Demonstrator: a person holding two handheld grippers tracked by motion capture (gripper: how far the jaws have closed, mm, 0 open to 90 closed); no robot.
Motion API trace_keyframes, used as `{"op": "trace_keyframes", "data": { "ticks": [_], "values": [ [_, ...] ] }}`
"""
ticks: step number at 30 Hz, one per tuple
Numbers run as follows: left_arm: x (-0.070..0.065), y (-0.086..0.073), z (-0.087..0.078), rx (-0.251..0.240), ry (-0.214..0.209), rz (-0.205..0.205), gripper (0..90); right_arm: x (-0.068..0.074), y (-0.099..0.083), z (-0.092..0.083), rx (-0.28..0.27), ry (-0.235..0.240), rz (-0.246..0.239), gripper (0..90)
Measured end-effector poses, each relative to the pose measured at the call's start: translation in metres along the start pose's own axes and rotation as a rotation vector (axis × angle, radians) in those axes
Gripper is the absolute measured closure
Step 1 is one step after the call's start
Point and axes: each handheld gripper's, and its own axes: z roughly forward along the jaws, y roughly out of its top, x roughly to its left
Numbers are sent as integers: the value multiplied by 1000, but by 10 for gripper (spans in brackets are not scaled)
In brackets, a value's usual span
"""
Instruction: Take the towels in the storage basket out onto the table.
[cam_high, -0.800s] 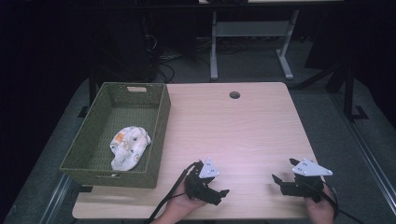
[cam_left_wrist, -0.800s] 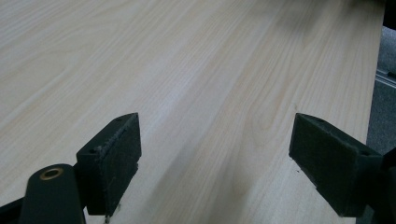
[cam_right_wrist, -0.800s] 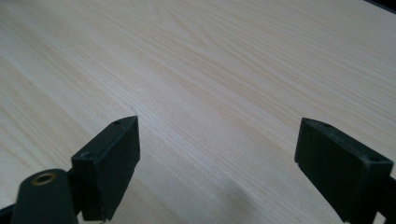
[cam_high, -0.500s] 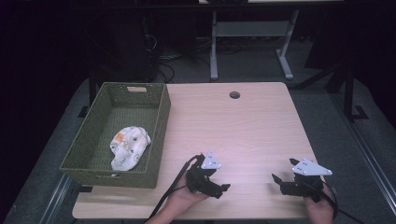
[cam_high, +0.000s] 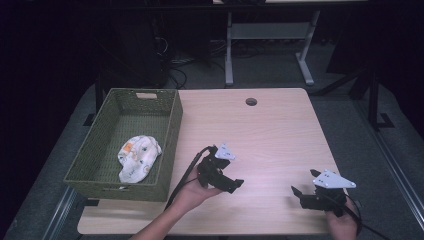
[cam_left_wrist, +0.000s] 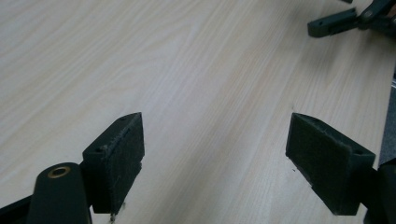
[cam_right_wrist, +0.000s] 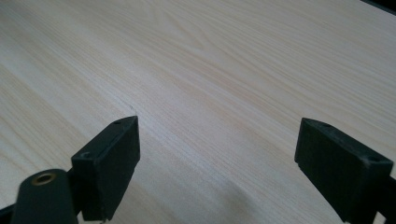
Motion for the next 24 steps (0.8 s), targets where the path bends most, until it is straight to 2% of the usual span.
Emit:
{"op": "trace_keyframes", "data": {
  "ticks": [7, 10, 12, 14, 15, 18, 24],
  "values": [
    [15, 14, -20, 14, -65, -20, 194, 1, 0, 1, 3, 3, -4, 137],
    [20, 17, -29, 3, -74, -39, 195, 1, 0, 1, 3, 3, -2, 137],
    [24, 19, -35, 16, -83, -43, 194, 1, 1, 1, 1, 3, -3, 137],
    [31, 21, -44, 4, -103, -76, 195, 1, 0, 0, 1, 3, -5, 137],
    [31, 21, -44, 4, -103, -76, 195, 1, 0, 0, 1, 3, -5, 137],
    [40, 22, -54, 23, -114, -89, 192, -1, 0, 1, 3, 5, -1, 137],
    [59, 19, -74, -24, -150, -126, 203, 0, 0, 1, 5, 5, -1, 137]
  ]
}}
